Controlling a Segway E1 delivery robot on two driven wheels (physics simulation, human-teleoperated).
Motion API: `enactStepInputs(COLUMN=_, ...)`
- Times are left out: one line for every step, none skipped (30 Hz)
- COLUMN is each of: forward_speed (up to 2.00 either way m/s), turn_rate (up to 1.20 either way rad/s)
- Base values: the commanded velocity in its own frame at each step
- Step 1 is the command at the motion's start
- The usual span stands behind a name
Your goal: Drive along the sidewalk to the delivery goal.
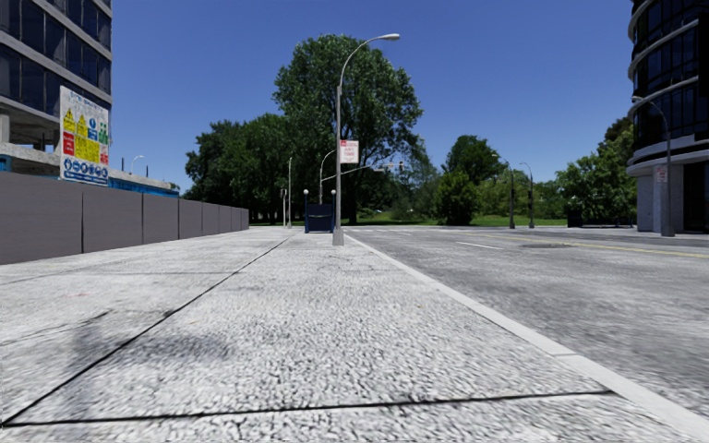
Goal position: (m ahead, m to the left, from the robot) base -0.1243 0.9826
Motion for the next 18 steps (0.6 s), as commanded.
enactStepInputs(forward_speed=0.0, turn_rate=0.0)
enactStepInputs(forward_speed=0.0, turn_rate=0.0)
enactStepInputs(forward_speed=0.0, turn_rate=0.0)
enactStepInputs(forward_speed=0.0, turn_rate=0.0)
enactStepInputs(forward_speed=0.0, turn_rate=0.0)
enactStepInputs(forward_speed=0.0, turn_rate=0.0)
enactStepInputs(forward_speed=0.0, turn_rate=0.0)
enactStepInputs(forward_speed=0.0, turn_rate=0.0)
enactStepInputs(forward_speed=0.0, turn_rate=0.0)
enactStepInputs(forward_speed=0.0, turn_rate=0.0)
enactStepInputs(forward_speed=0.0, turn_rate=0.0)
enactStepInputs(forward_speed=0.0, turn_rate=0.0)
enactStepInputs(forward_speed=0.0, turn_rate=0.0)
enactStepInputs(forward_speed=0.0, turn_rate=0.0)
enactStepInputs(forward_speed=0.0, turn_rate=0.0)
enactStepInputs(forward_speed=0.0, turn_rate=0.0)
enactStepInputs(forward_speed=0.0, turn_rate=0.0)
enactStepInputs(forward_speed=0.0, turn_rate=0.0)
